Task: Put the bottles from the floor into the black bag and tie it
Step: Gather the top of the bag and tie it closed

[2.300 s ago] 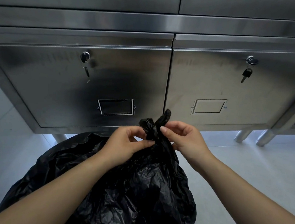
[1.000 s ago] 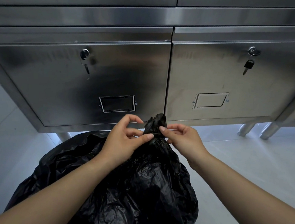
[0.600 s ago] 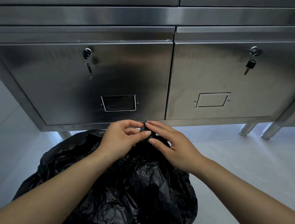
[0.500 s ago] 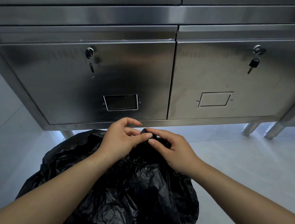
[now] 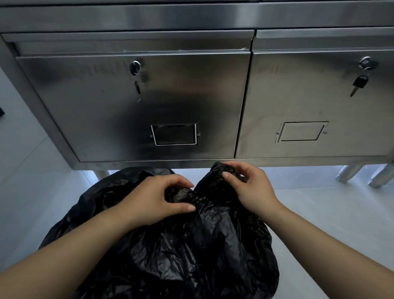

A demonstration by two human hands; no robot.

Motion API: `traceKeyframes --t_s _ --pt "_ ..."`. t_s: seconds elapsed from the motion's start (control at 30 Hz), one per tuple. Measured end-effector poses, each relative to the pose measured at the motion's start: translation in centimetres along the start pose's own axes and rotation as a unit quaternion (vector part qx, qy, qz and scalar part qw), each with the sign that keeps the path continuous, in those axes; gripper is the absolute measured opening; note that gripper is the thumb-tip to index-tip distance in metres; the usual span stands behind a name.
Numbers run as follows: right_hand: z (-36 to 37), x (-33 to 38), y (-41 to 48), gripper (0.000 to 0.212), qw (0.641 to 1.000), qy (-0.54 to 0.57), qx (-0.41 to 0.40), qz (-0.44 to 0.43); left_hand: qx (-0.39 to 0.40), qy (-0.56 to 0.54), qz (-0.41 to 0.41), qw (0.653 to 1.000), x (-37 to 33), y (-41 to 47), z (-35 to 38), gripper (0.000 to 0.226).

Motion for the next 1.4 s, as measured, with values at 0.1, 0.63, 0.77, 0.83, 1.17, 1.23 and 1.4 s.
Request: traceKeyframes --t_s 0.1,0.63,0.77,0.83,1.17,1.23,1.4 --pt "-0.6 -0.5 -0.1 0.017 1.000 -0.001 -0.021 0.016 0.006 0.008 0.023 1.000 -0.7 -0.3 0.9 0.055" --pt "-2.1 -2.3 -1.0 0.015 0.996 0.043 -0.067 0.048 -0.048 -0.026 0.038 0.998 -1.7 -0.3 5.9 0.016" --pt "-2.4 -2.0 -1.4 0.029 1.000 0.020 -0.018 0.014 -0.055 -0.082 0.016 0.995 -1.3 0.5 4.5 0.014" --pt "-1.7 -1.9 -1.7 0.028 1.000 0.003 0.030 0.003 -0.072 -0.107 0.005 0.992 -0.9 0.8 3.7 0.014" --pt "5.0 -1.6 -4.4 0.093 0.964 -0.093 0.250 -0.012 -0.087 -0.190 -0.059 0.976 1.0 1.3 2.4 0.011" --pt "6.2 -1.7 -4.7 0.100 0.959 -0.106 0.263 -0.029 -0.088 -0.187 -0.055 0.977 1.3 0.9 2.0 0.011" --pt "8.8 -1.0 -4.6 0.089 0.967 -0.059 0.234 -0.085 -0.101 -0.194 -0.064 0.974 3.6 0.3 0.5 0.014"
Point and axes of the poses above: each hand's wrist, its own y-axis towards the middle knuckle, its own z-axis out of the palm, x = y × z, the point moved 9 cm from there along y, towards the middle knuckle, and after that the axes turned 15 degrees about -z, right-handed, at the moved point
